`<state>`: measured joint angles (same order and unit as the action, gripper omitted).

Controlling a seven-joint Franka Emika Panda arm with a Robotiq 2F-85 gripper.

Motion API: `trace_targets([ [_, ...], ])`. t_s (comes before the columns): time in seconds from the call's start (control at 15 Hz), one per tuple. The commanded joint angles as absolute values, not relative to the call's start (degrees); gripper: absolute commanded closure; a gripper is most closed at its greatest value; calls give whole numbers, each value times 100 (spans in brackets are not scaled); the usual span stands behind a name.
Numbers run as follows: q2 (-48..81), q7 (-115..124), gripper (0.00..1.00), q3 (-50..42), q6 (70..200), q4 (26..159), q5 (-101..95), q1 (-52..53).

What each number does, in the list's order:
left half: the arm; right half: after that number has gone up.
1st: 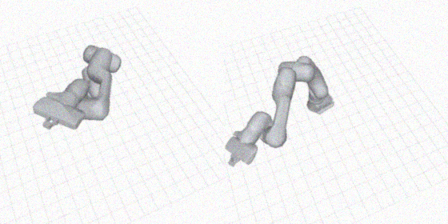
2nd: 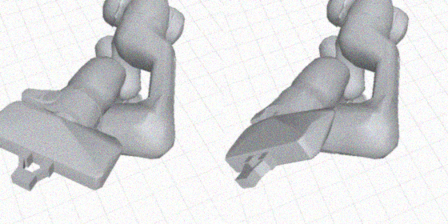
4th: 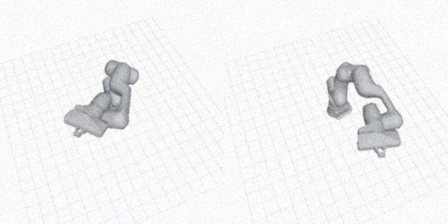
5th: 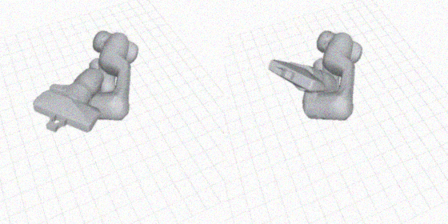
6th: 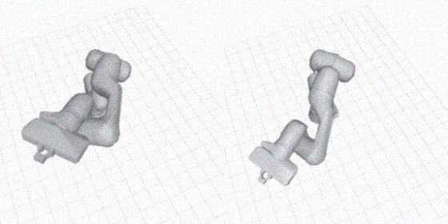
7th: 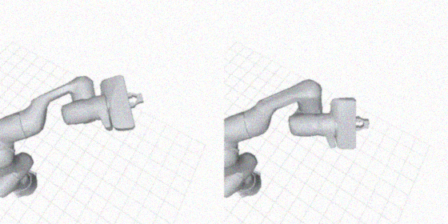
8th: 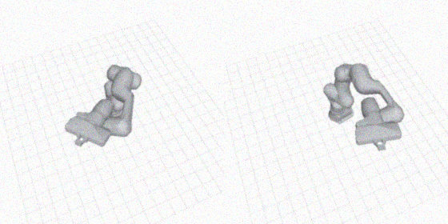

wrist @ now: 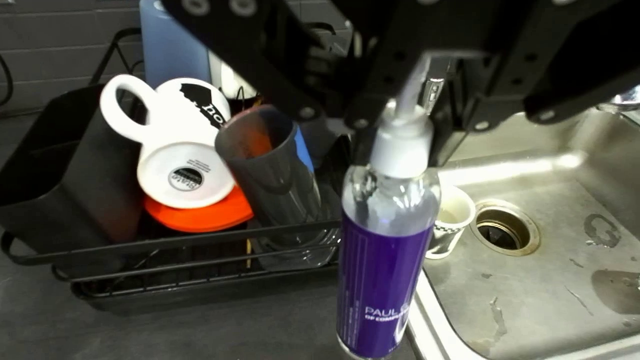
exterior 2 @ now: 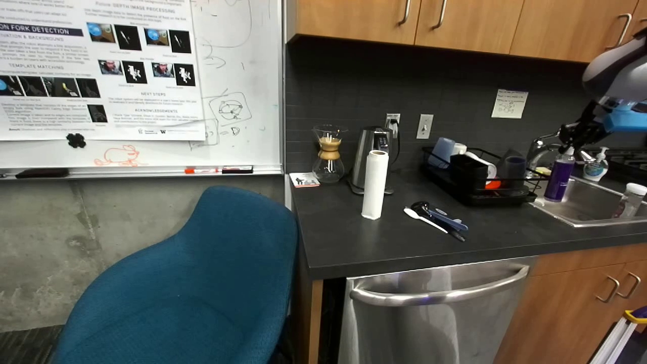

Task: Move the bottle to the right in front of the dish rack

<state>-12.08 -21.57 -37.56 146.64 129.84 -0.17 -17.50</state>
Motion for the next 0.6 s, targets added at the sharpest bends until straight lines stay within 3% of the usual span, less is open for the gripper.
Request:
trace_targets([
  [0.0,-1176,-1933,92,-3574,14747,13078,63,-1891],
  [0.53,-973,-1377,92,-3320,15336,13347,-216,-2177],
])
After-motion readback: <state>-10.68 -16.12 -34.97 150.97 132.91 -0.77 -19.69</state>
